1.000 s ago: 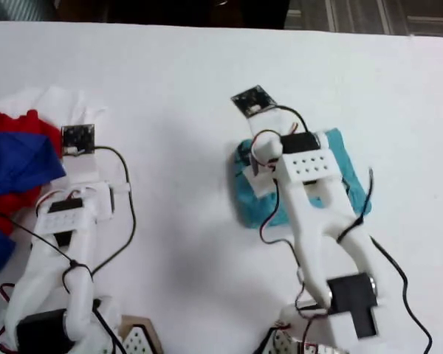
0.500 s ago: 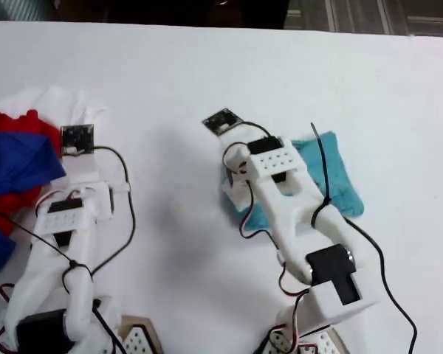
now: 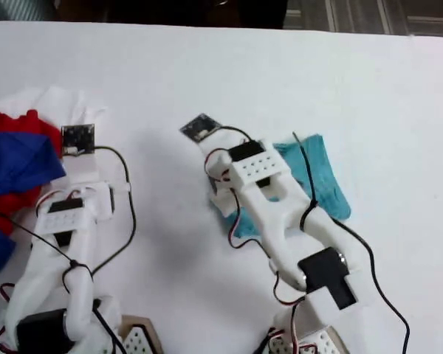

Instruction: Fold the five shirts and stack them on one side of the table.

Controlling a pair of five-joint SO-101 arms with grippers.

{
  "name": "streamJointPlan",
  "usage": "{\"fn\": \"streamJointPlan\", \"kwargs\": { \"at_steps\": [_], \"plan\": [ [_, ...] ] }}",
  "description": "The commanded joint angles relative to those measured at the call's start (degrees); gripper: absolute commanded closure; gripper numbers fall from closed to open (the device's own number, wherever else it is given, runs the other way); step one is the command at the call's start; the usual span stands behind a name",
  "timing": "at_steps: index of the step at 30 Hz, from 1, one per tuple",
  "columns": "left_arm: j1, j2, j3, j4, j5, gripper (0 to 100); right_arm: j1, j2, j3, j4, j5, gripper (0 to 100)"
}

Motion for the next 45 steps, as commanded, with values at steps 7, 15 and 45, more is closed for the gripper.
{"fn": "streamJointPlan", "kwargs": {
  "at_steps": [7,15,45],
  "plan": [
    [0.35,0.09,-0.84,-1.05,0.18,97,1.10,-6.29,-2.20,5.41,-0.18,91.1],
    [0.35,0.09,-0.84,-1.05,0.18,97,8.92,-20.35,-2.29,6.37,-0.09,77.8],
    [0.35,0.09,-0.84,-1.05,0.18,97,31.60,12.18,-11.69,-1.80,4.40,63.3]
  ]
}}
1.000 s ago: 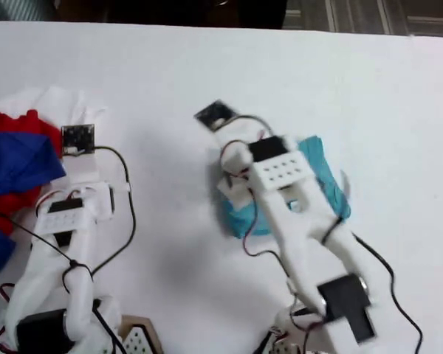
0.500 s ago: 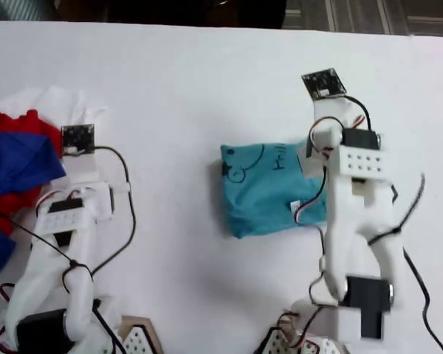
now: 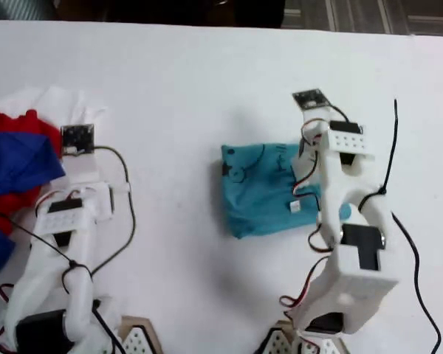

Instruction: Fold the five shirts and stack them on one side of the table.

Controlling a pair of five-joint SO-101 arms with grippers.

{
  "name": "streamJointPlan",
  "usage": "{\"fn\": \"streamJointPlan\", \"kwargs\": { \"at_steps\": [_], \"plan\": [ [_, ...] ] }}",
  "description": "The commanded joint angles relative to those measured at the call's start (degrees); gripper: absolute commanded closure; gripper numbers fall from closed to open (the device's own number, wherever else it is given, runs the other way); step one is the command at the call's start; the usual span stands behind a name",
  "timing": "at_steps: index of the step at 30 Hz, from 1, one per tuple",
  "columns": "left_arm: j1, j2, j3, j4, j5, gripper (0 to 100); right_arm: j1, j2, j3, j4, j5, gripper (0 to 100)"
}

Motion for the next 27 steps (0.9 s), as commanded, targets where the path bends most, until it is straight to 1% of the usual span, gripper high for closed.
{"fn": "streamJointPlan", "kwargs": {
  "at_steps": [1,7,10,12,16,17,18,22,27],
  "plan": [
    [0.35,0.09,-0.84,-1.05,0.18,97,0.22,1.36,-2.11,-0.48,0.44,63.3],
    [0.35,0.09,-0.84,-1.05,0.18,97,-1.01,4.70,-2.11,-0.04,0.44,63.3],
    [0.35,0.09,-0.84,-1.05,0.18,97,-2.07,7.43,-2.11,1.80,0.44,64.4],
    [0.35,0.09,-0.84,-1.05,0.18,97,-3.21,9.27,-2.64,3.47,0.44,70.9],
    [0.35,0.09,-0.84,-1.05,0.18,97,-4.97,13.49,-7.56,9.19,0.44,93.7],
    [0.35,0.09,-0.84,-1.05,0.18,97,-5.32,14.64,-9.14,10.59,0.44,97.8],
    [0.35,0.09,-0.84,-1.05,0.18,97,-5.67,15.78,-10.81,12.18,0.44,98.1],
    [0.35,0.09,-0.84,-1.05,0.18,97,-6.29,20.18,-17.76,18.33,0.09,92.4],
    [0.35,0.09,-0.84,-1.05,0.18,97,-5.93,23.43,-24.00,22.81,0.00,92.1]
  ]
}}
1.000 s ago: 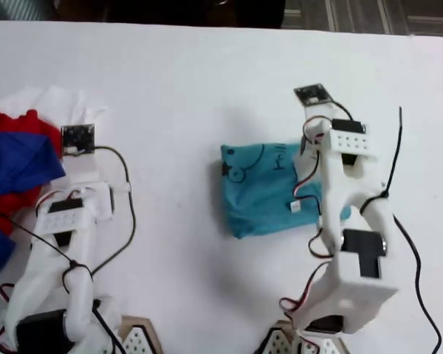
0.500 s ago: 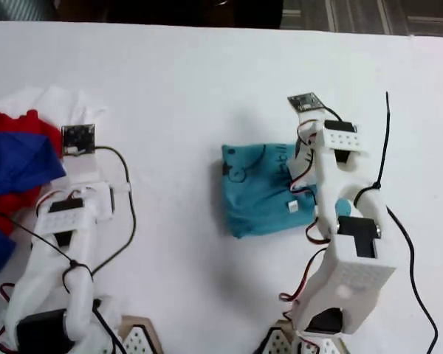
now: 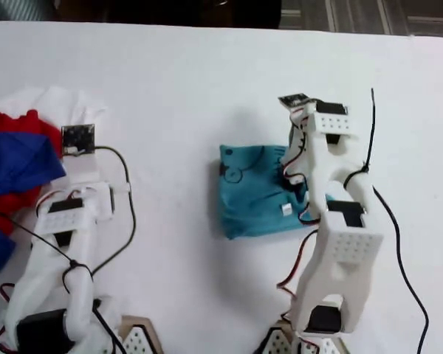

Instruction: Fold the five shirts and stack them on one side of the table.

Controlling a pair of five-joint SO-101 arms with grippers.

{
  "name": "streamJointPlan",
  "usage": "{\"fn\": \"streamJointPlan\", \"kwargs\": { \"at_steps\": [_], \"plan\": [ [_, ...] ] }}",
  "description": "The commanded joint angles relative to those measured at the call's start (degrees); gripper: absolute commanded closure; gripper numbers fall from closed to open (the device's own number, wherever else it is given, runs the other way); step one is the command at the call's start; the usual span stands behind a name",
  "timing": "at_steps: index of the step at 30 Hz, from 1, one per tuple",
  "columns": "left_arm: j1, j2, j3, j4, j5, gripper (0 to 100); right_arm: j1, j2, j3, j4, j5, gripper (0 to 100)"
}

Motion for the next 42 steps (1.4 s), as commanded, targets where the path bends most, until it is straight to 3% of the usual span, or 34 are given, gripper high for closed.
{"fn": "streamJointPlan", "kwargs": {
  "at_steps": [1,7,21,31,37,42],
  "plan": [
    [0.26,0.09,-0.84,-1.05,0.18,97,-2.68,2.86,-2.29,3.91,0.09,92.0],
    [0.26,0.09,-0.84,-1.05,0.18,97,-2.68,0.31,-4.22,3.56,0.09,83.4],
    [0.26,0.09,-0.84,-1.05,0.18,97,-2.42,-14.02,-3.87,6.29,0.18,83.0],
    [0.26,0.09,-0.84,-1.05,0.18,97,1.36,-8.75,-4.04,3.82,0.53,82.7],
    [0.26,0.09,-0.84,-1.05,0.18,97,2.42,-6.11,-4.13,2.95,0.53,71.0],
    [0.26,0.09,-0.84,-1.05,0.18,97,2.42,-5.58,-3.69,2.51,1.85,70.9]
  ]
}}
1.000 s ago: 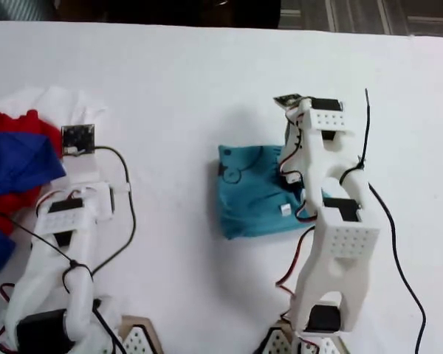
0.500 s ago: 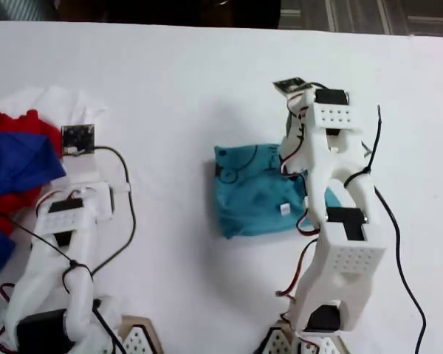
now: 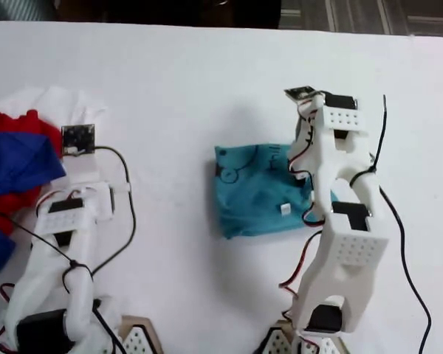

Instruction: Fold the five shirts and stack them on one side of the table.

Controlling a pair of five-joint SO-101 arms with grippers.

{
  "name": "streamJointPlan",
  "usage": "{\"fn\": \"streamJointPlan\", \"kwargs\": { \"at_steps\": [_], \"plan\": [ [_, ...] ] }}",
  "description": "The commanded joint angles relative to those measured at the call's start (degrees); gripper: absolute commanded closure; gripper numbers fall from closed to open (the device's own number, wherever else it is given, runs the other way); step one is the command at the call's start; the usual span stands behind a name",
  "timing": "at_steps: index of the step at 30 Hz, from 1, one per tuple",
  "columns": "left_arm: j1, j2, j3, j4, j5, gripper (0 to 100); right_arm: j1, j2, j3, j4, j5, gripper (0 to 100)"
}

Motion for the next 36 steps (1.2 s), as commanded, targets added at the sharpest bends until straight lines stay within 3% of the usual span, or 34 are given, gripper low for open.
{"fn": "streamJointPlan", "kwargs": {
  "at_steps": [1,13,17,23,36],
  "plan": [
    [0.26,0.09,-0.84,-1.05,0.18,97,0.75,0.04,0.18,-1.27,0.44,70.9],
    [0.26,0.09,-0.84,-1.05,0.18,97,0.40,11.03,0.44,-1.27,0.70,76.5],
    [0.26,0.09,-0.84,-1.05,0.18,97,0.48,10.77,0.44,-1.19,0.79,98.1],
    [0.26,0.09,-0.84,-1.05,0.18,97,2.33,10.59,-0.62,-2.51,0.88,97.8],
    [0.26,0.09,-0.84,-1.05,0.18,97,18.51,11.21,-26.90,-4.35,10.02,97.8]
  ]
}}
